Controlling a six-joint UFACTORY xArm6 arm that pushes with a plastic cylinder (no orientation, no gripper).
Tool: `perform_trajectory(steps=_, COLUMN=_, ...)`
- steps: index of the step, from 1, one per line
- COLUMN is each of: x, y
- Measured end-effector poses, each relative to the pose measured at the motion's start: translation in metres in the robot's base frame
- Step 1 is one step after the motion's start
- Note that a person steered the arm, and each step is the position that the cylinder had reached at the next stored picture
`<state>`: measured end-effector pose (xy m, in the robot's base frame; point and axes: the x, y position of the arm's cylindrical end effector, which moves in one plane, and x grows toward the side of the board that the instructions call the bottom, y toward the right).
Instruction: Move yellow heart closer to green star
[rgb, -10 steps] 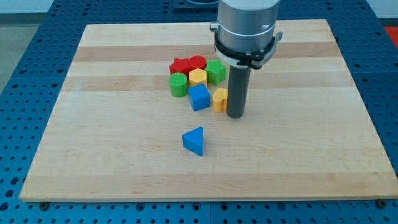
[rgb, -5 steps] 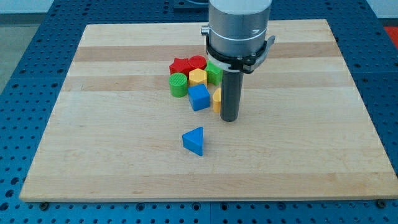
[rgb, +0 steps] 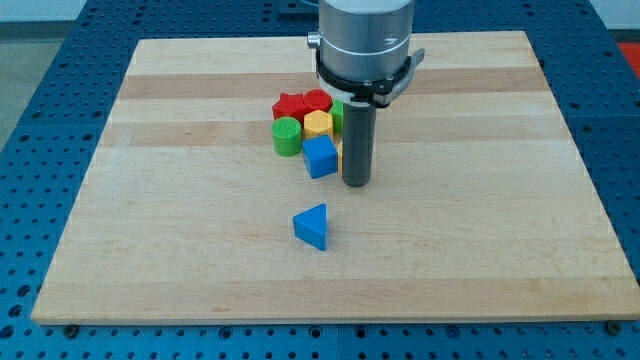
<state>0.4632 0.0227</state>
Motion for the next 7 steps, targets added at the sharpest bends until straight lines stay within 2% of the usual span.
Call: perform_trajectory(steps=7, x=-0.031, y=0.012)
